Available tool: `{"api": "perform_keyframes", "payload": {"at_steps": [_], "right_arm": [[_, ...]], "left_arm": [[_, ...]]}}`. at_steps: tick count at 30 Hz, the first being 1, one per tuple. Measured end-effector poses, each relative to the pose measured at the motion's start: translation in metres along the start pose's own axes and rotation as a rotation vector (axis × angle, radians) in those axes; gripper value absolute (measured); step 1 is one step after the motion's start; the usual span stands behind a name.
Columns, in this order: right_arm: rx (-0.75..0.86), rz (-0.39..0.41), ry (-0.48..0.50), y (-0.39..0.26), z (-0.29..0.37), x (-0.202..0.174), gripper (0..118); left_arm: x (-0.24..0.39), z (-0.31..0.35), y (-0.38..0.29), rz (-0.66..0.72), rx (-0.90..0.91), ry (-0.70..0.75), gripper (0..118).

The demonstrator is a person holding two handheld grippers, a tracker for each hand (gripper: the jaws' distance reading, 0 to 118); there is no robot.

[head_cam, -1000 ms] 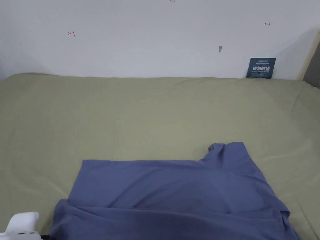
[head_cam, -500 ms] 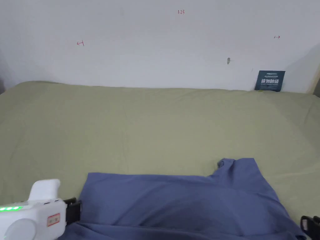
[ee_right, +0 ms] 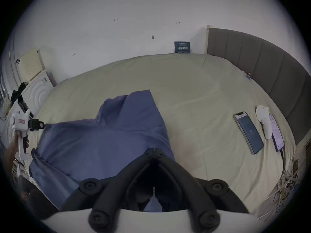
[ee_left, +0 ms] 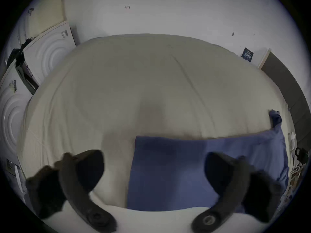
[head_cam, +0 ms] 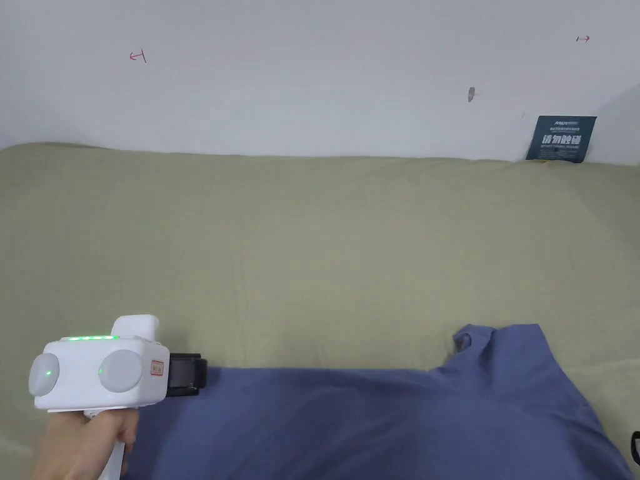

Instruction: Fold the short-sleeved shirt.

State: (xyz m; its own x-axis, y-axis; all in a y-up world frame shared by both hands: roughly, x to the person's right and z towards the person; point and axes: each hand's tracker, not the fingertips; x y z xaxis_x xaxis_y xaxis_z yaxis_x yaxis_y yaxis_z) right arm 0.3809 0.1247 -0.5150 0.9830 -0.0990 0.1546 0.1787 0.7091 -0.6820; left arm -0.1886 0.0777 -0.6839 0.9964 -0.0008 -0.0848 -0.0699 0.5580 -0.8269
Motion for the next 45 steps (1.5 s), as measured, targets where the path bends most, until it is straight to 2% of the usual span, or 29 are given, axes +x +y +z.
{"api": "perform_keyframes", "payload": {"at_steps": [4,6,7,8,9,10,11,13,16,19,20,21,22,23,24,28,30,32,33,34,35,36,37,38,45], "right_arm": [[-0.024,0.001,-0.001,0.000,-0.012,0.002,1],[-0.035,0.005,-0.001,0.001,-0.016,0.004,1],[-0.042,0.009,-0.001,0.002,-0.018,0.004,1],[-0.046,0.011,-0.002,-0.001,-0.020,0.006,1],[-0.047,0.013,0.000,0.000,-0.020,0.007,1],[-0.047,0.014,0.002,0.002,-0.021,0.009,1],[-0.048,0.012,0.001,0.006,-0.023,0.010,1],[-0.054,0.008,0.004,0.011,-0.033,0.016,1],[-0.073,0.041,-0.004,0.028,-0.051,0.018,1],[-0.136,0.044,0.035,0.050,-0.077,0.023,5],[-0.180,0.031,0.068,0.054,-0.087,0.019,9],[-0.220,0.024,0.072,0.061,-0.098,0.020,25],[-0.265,0.023,0.089,0.065,-0.110,0.020,61],[-0.285,0.032,0.066,0.068,-0.120,0.019,92],[-0.279,0.045,0.073,0.069,-0.126,0.016,109],[-0.331,0.086,0.038,0.070,-0.139,0.012,108],[-0.350,0.083,0.028,0.068,-0.146,0.014,108],[-0.391,0.047,0.047,0.065,-0.151,0.017,107],[-0.387,0.059,0.044,0.063,-0.149,0.017,104],[-0.366,0.079,0.037,0.062,-0.144,0.016,88],[-0.324,0.118,0.006,0.063,-0.138,0.014,63],[-0.296,0.142,-0.008,0.064,-0.127,0.013,24],[-0.287,0.107,0.055,0.065,-0.121,0.016,5],[-0.282,0.048,0.064,0.067,-0.113,0.015,5],[-0.185,0.073,0.103,0.074,-0.045,0.004,5]], "left_arm": [[0.010,-0.022,0.002,-0.024,-0.087,0.011,113],[0.006,-0.024,0.006,-0.053,-0.103,0.028,106],[0.006,-0.020,0.007,-0.051,-0.101,0.017,96],[0.008,-0.012,0.008,-0.051,-0.100,0.012,78],[0.010,-0.005,0.009,-0.055,-0.099,-0.014,51],[0.010,0.003,0.011,-0.087,-0.072,-0.006,18],[0.012,0.006,0.009,-0.136,-0.054,-0.007,2],[0.014,0.006,0.006,-0.104,-0.081,-0.072,2],[0.012,0.002,0.006,-0.112,-0.075,-0.049,2],[0.008,-0.001,0.005,-0.057,-0.076,-0.070,2],[0.009,0.000,0.005,-0.058,-0.076,-0.071,2],[0.009,-0.001,0.005,-0.060,-0.076,-0.072,2],[0.008,-0.001,0.006,-0.059,-0.079,-0.075,2],[0.008,-0.002,0.007,-0.056,-0.081,-0.074,2],[0.007,-0.002,0.007,-0.056,-0.082,-0.074,2],[0.006,-0.007,0.007,-0.064,-0.081,-0.074,2],[0.006,-0.007,0.006,-0.064,-0.080,-0.074,2],[0.006,-0.007,0.006,-0.062,-0.081,-0.076,2],[0.005,-0.007,0.007,-0.061,-0.080,-0.077,2],[0.007,-0.006,0.006,-0.062,-0.080,-0.076,2],[0.007,-0.004,0.007,-0.063,-0.078,-0.076,2],[0.006,-0.002,0.007,-0.064,-0.075,-0.076,2],[0.005,0.000,0.007,-0.063,-0.076,-0.078,2],[0.003,0.003,0.007,-0.061,-0.077,-0.082,2],[-0.012,0.058,-0.002,-0.041,-0.027,-0.114,2]]}}
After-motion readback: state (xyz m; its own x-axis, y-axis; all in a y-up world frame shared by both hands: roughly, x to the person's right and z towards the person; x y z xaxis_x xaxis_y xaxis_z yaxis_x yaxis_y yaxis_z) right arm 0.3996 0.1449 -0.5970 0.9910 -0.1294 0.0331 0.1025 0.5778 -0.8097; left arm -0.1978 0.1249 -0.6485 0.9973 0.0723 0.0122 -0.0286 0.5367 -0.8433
